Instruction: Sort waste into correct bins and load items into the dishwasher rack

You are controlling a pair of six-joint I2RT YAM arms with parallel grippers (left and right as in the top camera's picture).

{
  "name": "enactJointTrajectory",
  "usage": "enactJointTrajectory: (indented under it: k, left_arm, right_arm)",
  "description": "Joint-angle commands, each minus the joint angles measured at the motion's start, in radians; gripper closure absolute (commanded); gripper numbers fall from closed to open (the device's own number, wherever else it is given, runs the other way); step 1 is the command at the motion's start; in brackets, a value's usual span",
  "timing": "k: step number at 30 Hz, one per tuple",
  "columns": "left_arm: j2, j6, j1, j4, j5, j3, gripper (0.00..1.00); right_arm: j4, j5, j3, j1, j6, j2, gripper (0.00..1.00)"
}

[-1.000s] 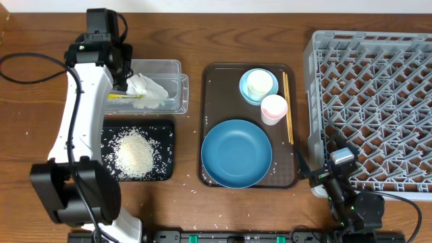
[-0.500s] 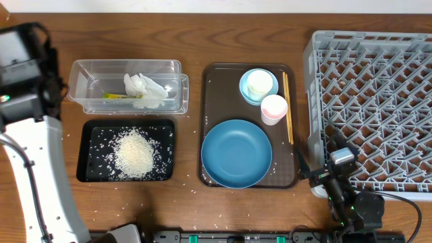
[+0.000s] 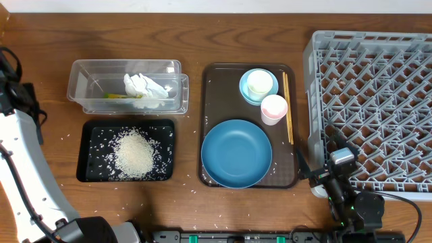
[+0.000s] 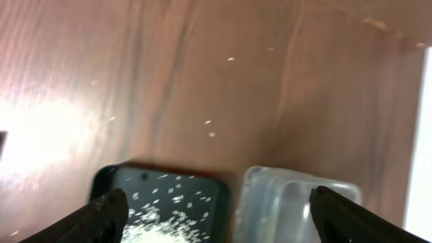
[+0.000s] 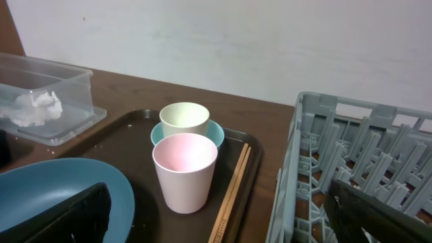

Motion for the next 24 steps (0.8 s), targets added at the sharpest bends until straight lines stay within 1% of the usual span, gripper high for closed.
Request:
enactJointTrajectory:
  k: [1,8,14,17,19,22,24]
  left_arm:
    - [0.0,0.01,0.005,-0.025,-0.013,0.003,0.12]
    - [0.0,0.01,0.007,-0.033,-0.013,0.003,0.11]
    - [0.004,0.009,0.058,0.007,-0.004,0.003,0.11]
    - [0.012,0.01,0.089,0.006,0.036,0.003,0.11]
    - [0.021,0.01,0.097,0.002,0.044,0.0,0.11]
    - [0.042,0.01,0.097,-0.012,0.044,-0.005,0.11]
    - [0.057,0.01,0.097,-0.04,0.044,-0.005,0.11]
  right_arm:
    - [-0.004,0.002,-0.002,0.026,0.002,-0.005,0.01]
    - [-0.002,0.007,-0.002,0.025,0.002,-0.005,0.01]
    - [0.017,-0.003,-0.002,0.026,0.006,-0.005,0.01]
    - [0.097,-0.022,-0.002,0.026,0.007,-0.005,0.01]
    - [0.169,-0.069,-0.002,0.025,0.006,-0.005,0.01]
    - [0.268,-0.05,-0.002,0.025,0.007,-0.005,0.01]
    - [0.361,-0.049,-0.002,0.025,0.063,-0.005,0.01]
